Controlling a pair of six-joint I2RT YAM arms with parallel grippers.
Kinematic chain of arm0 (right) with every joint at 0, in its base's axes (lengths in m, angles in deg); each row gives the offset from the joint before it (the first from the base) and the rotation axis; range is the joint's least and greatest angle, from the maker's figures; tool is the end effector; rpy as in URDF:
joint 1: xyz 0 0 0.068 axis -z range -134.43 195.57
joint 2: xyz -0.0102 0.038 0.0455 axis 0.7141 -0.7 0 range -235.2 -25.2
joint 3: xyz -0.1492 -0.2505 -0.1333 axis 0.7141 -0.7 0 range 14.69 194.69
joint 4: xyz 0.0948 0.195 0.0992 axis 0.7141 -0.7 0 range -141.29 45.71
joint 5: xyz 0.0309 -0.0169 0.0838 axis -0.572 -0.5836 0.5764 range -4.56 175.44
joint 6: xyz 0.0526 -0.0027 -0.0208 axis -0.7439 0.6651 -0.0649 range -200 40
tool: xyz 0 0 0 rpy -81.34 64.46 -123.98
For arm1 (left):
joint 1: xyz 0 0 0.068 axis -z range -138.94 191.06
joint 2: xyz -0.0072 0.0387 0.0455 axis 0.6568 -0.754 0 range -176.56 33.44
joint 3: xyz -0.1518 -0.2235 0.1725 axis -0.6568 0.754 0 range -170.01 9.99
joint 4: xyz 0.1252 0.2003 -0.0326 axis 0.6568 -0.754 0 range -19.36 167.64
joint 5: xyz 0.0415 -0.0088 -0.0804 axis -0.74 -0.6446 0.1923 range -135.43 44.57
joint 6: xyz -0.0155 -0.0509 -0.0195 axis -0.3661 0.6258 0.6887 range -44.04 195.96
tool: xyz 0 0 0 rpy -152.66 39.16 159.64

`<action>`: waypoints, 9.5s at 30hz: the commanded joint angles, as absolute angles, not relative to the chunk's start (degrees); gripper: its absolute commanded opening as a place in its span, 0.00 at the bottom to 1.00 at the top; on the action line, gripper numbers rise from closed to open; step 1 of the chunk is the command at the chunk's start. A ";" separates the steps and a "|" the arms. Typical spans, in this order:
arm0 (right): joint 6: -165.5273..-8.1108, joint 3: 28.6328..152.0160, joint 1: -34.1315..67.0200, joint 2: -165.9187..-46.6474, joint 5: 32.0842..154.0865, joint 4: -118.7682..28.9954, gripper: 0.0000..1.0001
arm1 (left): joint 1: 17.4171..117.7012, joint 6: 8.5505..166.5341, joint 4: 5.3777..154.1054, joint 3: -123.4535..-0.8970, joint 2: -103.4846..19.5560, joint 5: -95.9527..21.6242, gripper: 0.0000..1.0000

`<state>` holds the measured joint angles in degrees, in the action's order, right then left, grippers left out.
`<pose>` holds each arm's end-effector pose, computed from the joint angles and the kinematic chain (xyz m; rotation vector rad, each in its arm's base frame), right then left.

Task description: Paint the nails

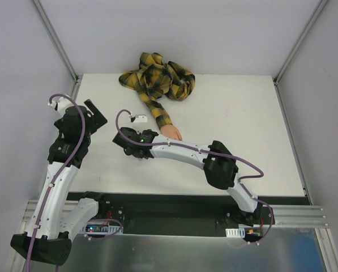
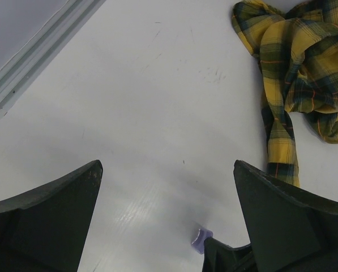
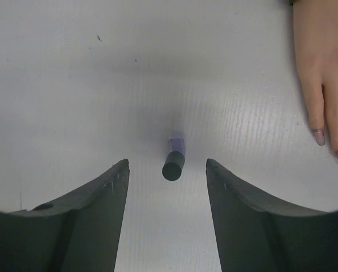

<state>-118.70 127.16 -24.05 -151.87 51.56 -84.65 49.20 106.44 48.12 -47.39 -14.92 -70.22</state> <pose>0.1939 0.4584 0.2818 -0.3990 2.2863 0.1863 0.1242 -0.0010 0.4027 -0.6430 1.7821 -0.0411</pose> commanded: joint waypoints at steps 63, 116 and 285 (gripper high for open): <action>-51.96 96.80 9.36 -103.26 130.43 -70.42 0.01 | 54.51 83.44 88.45 -38.16 -21.92 21.54 0.85; -52.85 95.02 -4.88 -102.11 124.73 -60.29 0.01 | 63.38 81.32 88.45 -34.57 -22.10 28.84 0.38; -88.87 102.22 -24.30 -98.59 63.93 -68.01 0.70 | 67.51 89.24 97.68 -26.92 -3.29 -2.53 0.00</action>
